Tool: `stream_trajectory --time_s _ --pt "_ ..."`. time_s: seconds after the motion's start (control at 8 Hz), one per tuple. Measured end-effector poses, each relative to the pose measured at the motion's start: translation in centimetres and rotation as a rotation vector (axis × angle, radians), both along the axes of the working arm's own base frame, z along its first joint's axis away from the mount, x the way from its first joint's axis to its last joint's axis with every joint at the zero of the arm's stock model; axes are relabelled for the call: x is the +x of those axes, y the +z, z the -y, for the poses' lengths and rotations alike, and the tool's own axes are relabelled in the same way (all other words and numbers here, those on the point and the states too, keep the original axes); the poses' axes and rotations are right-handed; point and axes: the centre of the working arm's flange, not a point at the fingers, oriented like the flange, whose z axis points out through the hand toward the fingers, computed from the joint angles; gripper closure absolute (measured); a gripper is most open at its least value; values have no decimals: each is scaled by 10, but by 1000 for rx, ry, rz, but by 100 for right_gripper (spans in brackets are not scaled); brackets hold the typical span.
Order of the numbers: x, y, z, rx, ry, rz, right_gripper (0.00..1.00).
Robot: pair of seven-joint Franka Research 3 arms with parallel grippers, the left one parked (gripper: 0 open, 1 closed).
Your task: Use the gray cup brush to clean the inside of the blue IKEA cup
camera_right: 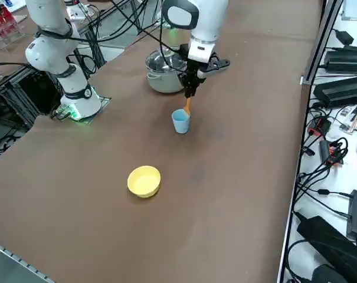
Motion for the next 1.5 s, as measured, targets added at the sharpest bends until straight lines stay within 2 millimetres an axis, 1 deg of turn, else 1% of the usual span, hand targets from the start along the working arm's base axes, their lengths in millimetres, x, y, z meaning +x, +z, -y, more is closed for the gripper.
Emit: stream_trajectory --time_s 0.5,0.75,1.12,1.5 --pt "-8 -2 3 -9 -7 -57 96" --pt "-9 -4 16 -15 -27 -73 96" --pt "-11 -10 41 -13 -56 -87 96" --pt "-6 -9 53 -11 -68 -52 96"
